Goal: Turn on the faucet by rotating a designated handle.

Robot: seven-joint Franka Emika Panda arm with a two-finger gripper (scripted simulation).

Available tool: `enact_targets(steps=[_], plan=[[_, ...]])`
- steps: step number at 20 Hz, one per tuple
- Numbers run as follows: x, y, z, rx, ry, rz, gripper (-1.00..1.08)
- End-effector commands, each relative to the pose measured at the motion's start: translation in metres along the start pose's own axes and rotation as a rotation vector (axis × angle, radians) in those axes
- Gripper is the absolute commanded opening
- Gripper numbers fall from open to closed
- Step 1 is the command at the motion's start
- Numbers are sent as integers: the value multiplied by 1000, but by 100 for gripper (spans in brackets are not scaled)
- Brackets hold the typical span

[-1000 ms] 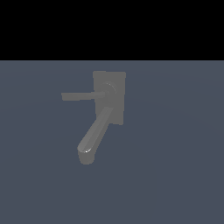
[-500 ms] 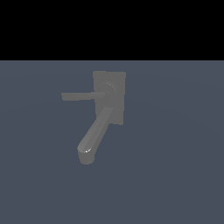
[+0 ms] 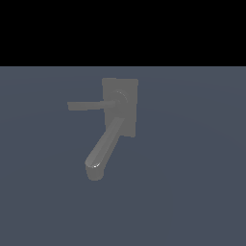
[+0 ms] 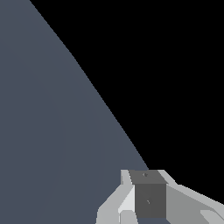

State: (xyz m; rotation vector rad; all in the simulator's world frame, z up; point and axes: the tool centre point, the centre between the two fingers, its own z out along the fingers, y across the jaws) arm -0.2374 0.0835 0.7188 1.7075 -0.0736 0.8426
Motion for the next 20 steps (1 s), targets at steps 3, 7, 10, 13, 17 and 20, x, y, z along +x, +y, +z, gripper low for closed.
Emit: enact_targets(steps=[3, 7, 10, 13, 17, 20], plan=[[33, -13, -40, -172, 146, -75, -100], [60, -39, -75, -311, 271, -165, -100], [77, -68, -99, -406, 361, -246, -100], [92, -103, -119, -491, 448, -340, -100], [106, -161, -139, -590, 556, -483, -100], [111, -210, -146, -650, 631, -604, -100]])
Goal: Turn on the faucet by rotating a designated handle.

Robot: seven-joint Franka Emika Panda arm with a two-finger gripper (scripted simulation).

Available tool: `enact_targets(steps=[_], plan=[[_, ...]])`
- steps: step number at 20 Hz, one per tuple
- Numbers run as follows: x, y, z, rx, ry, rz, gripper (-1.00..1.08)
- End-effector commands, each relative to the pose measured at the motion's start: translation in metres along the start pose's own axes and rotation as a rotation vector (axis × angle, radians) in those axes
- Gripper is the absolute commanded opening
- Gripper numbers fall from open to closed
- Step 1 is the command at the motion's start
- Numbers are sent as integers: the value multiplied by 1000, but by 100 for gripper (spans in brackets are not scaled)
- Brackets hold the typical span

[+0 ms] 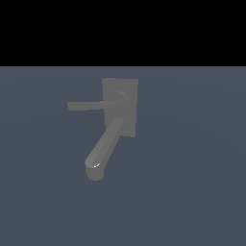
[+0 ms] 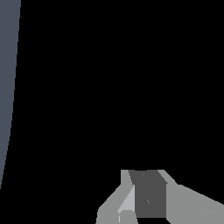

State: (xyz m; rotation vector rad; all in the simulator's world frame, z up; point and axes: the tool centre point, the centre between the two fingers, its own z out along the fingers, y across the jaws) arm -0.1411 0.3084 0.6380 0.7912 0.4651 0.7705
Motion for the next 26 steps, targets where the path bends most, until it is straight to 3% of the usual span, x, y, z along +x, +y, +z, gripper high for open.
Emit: enact_targets(steps=[1, 7, 13, 20, 26], plan=[[30, -26, -17, -39, 82, -94, -100], [88, -113, -57, -90, 270, -335, -100], [118, -226, -94, -83, 451, -596, -100], [108, -373, -133, -7, 638, -908, -100], [75, -466, -155, 76, 743, -1109, -100]])
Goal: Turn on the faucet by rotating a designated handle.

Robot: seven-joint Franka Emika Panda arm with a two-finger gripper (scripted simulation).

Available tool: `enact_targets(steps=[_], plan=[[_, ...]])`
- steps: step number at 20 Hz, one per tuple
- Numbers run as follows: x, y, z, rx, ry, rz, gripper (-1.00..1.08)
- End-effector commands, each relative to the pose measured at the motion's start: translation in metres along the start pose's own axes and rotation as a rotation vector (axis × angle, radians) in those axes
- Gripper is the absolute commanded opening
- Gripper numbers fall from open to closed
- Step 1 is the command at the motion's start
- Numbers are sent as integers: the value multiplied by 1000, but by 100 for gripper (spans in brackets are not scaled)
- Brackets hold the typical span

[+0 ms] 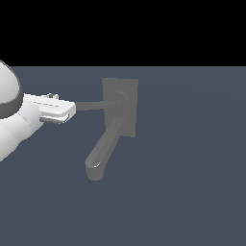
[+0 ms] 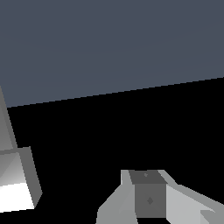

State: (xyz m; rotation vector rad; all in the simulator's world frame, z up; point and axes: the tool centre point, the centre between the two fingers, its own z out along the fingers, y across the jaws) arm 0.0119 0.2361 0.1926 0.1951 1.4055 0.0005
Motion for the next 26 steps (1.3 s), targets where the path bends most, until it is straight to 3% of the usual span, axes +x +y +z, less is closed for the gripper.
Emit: enact_targets(steps=[1, 6, 10, 26], plan=[[26, -26, -2, 31, 54, -62, -100], [56, -62, -6, 76, 121, -139, -100], [67, -76, -9, 95, 147, -169, -100], [67, -89, -2, 109, 146, -165, -100]])
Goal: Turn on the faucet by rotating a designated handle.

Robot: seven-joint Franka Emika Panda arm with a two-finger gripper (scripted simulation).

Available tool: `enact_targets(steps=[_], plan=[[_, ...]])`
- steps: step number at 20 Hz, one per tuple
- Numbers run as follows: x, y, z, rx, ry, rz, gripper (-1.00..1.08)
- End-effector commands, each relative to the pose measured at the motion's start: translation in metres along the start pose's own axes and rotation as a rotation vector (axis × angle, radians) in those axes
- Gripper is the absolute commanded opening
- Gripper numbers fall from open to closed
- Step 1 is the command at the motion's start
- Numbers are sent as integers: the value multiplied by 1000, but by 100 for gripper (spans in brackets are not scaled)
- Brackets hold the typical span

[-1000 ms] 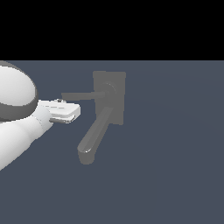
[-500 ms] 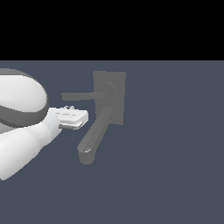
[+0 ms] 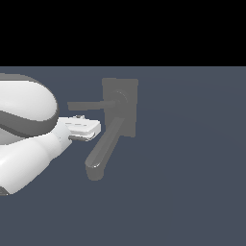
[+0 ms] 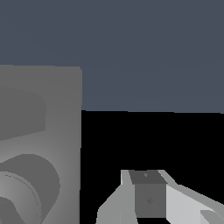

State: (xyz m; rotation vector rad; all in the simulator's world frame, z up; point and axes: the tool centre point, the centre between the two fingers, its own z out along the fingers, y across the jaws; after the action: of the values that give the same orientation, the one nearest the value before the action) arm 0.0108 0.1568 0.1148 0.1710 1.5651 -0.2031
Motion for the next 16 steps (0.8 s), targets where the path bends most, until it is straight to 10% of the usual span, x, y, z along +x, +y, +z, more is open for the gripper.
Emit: enact_targets(steps=[1, 16], plan=[[0, 0, 0, 0, 0, 1, -100], [-52, 6, 0, 1, 0, 0, -100]])
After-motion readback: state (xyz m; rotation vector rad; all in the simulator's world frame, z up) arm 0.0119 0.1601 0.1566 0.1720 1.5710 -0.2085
